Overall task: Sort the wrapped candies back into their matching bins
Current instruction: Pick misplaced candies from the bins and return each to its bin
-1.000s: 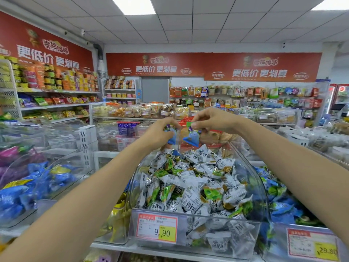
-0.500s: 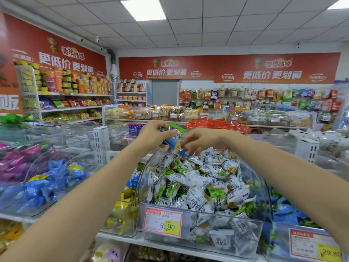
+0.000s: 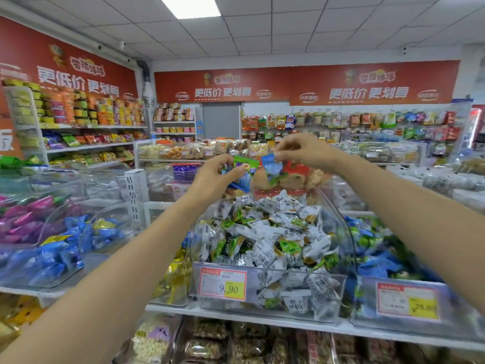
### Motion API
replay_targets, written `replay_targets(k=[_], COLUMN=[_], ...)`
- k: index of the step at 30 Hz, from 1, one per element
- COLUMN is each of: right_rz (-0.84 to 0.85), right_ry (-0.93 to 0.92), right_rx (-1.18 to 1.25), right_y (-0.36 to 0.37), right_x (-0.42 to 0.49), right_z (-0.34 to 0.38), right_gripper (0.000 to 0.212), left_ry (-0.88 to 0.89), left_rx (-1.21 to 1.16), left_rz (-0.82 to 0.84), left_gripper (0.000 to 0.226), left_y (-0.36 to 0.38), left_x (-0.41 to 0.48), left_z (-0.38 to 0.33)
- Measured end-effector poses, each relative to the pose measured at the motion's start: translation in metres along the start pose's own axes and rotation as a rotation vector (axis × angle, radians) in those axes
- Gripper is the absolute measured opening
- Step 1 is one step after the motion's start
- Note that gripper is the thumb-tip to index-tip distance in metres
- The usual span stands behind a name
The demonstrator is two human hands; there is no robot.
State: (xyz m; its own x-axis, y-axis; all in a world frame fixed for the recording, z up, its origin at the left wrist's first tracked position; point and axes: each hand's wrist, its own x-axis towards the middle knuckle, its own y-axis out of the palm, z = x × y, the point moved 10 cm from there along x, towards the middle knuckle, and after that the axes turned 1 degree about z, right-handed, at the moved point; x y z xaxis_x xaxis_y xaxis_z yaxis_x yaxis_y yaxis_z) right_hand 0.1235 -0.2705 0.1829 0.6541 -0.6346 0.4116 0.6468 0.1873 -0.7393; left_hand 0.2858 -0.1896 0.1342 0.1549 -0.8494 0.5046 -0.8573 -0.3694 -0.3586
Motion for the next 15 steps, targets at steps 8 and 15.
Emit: replay_targets(k=[8, 15], right_rz=[-0.033, 0.013], right_ry=[0.199, 0.341], right_rx=[-0.019, -0.184], right_y=[-0.080, -0.102], right_x=[-0.104, -0.161], right_z=[-0.055, -0.122], right_gripper=[0.015, 0.018], left_ry=[0.180, 0.282], left_rx=[-0.012, 0.220], left_rz=[0.222, 0.346], left_gripper=[0.021, 0.021], left_y=[0.103, 0.176], left_x=[-0.016, -0.032], left_z=[-0.066, -0.102])
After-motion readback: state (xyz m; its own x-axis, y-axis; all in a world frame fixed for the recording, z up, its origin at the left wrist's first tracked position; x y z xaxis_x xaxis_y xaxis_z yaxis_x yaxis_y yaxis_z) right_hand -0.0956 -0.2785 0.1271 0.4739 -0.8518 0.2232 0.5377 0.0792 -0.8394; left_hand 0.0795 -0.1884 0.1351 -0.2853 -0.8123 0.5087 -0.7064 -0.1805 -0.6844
